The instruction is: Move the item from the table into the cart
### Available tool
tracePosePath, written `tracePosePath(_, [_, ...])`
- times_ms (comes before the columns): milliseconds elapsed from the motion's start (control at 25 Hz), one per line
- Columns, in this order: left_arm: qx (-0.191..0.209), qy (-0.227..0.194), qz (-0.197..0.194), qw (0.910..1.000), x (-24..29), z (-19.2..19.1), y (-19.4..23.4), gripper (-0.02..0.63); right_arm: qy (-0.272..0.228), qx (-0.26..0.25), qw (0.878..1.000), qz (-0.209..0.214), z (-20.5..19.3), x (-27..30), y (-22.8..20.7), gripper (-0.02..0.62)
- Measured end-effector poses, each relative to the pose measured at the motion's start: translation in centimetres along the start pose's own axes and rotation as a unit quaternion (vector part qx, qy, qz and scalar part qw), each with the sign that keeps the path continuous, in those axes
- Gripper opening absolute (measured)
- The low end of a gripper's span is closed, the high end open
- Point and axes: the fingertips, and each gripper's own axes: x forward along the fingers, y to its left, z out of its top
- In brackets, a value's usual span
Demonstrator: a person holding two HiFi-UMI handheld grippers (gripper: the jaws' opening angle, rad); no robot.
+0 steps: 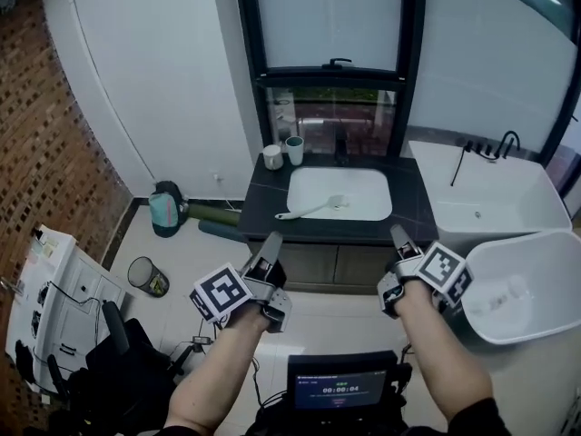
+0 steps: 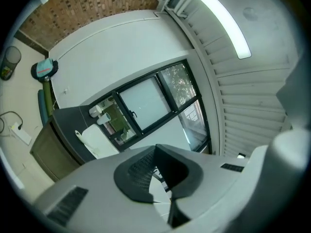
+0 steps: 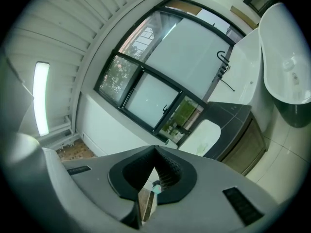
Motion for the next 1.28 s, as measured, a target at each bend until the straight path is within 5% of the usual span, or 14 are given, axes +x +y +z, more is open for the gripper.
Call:
tracePosePath(480, [0.076, 0.052, 0.038, 0.9951, 13.8, 15.7, 11.3, 0.012, 0.043, -0.05, 0.998, -0.007, 0.5, 24.9, 3.5, 0.057])
tracePosePath(600, [0.114, 0.075, 0.049, 0.9894, 18.3, 19.1, 13.3, 0.014, 0.064, -0.056, 0.996, -0.016, 1.4, 31.1, 3.2, 0.147])
tracePosePath(720, [0.139, 0.084, 0.063, 0.9848, 22.1, 22.0, 16.4, 0.014, 0.073, -0.065, 0.995, -0.034, 1.4, 36.5, 2.3, 0.147])
tracePosePath(1040, [0.19, 0.144, 0.089, 0.967, 31.1, 30.8, 29.6, 0.014, 0.102, -0.072, 0.984, -0.127, -4.8, 50.7, -1.3, 0.206])
tracePosePath(1280, [0.233, 0.215, 0.088, 0.9444, 36.1, 36.1, 39.2, 0.014, 0.143, -0.073, 0.956, -0.244, -11.5, 58.7, -5.7, 0.207])
